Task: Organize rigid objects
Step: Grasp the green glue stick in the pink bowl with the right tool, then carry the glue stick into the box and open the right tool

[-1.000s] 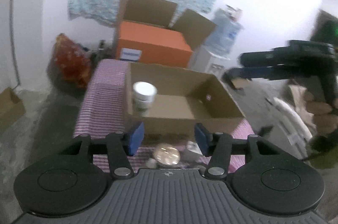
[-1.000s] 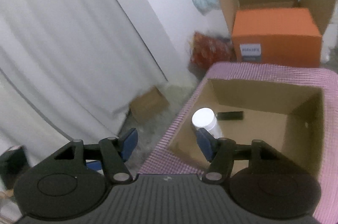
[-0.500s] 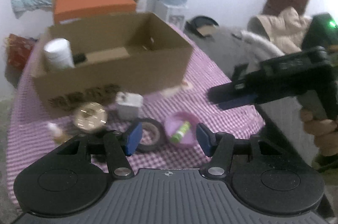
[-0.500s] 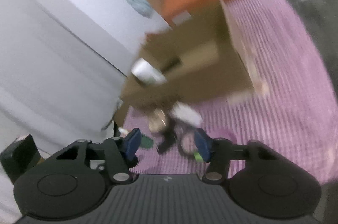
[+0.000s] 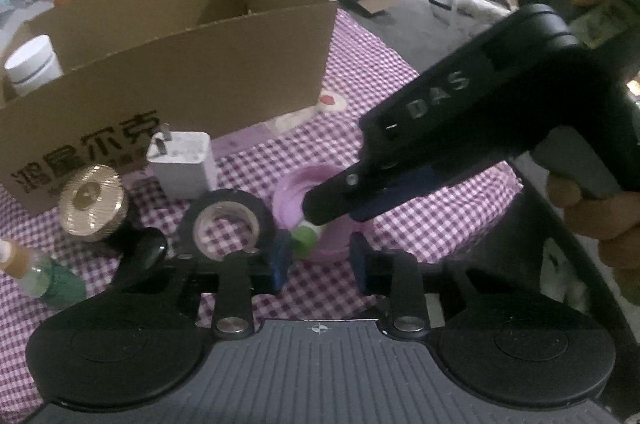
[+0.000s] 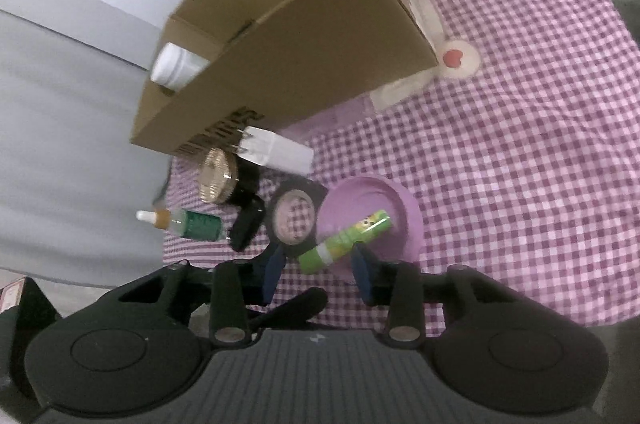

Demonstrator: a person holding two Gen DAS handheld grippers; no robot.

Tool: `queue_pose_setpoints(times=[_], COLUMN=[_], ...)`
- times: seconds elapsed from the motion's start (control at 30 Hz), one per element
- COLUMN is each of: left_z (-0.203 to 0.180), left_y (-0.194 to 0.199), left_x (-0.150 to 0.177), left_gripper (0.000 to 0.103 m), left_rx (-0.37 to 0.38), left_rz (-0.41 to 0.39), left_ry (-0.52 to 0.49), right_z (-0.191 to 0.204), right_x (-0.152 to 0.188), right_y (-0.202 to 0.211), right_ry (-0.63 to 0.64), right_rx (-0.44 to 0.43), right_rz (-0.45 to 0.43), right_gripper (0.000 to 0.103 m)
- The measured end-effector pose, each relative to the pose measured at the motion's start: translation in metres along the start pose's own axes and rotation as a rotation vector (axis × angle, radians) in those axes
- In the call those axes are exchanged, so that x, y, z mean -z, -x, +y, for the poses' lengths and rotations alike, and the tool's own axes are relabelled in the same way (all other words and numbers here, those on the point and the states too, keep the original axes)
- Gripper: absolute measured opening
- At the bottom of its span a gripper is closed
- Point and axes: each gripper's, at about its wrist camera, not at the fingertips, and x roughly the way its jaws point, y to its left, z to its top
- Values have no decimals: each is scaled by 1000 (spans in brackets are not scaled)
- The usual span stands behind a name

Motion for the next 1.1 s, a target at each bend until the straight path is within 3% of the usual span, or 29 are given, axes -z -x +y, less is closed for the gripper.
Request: queue_pose_setpoints(times=[0.13, 0.37, 0.5, 0.57, 0.63, 0.73, 1.1], left_z=[0, 3, 1, 1, 0, 1, -8], left_y=[-3, -6, -10, -11, -12, -11, 22], left_x=[-1, -3, -5, -6, -6, -7, -14], left_gripper=[23, 20, 19, 19, 19, 19, 19], left_rx=[13, 24, 29, 31, 33, 39, 24], left_rz=[6, 6, 14, 16, 12, 6, -65], left_ry=[2, 8, 4, -1, -5, -7, -42], right_z=[2, -1, -8, -12, -15, -16, -2], right_x=[-9, -18, -20, -18, -17, -12, 1], right_y=[-14, -38, -54, -62, -64, -60, -6], right_ry=[1, -25, -62, -83, -97, -103, -57], right_rx=[40, 92, 96, 77, 64, 52, 18], right_rz=[24, 52, 67, 71, 58, 36, -65], right_gripper=[34, 32, 31, 23, 21, 17, 17])
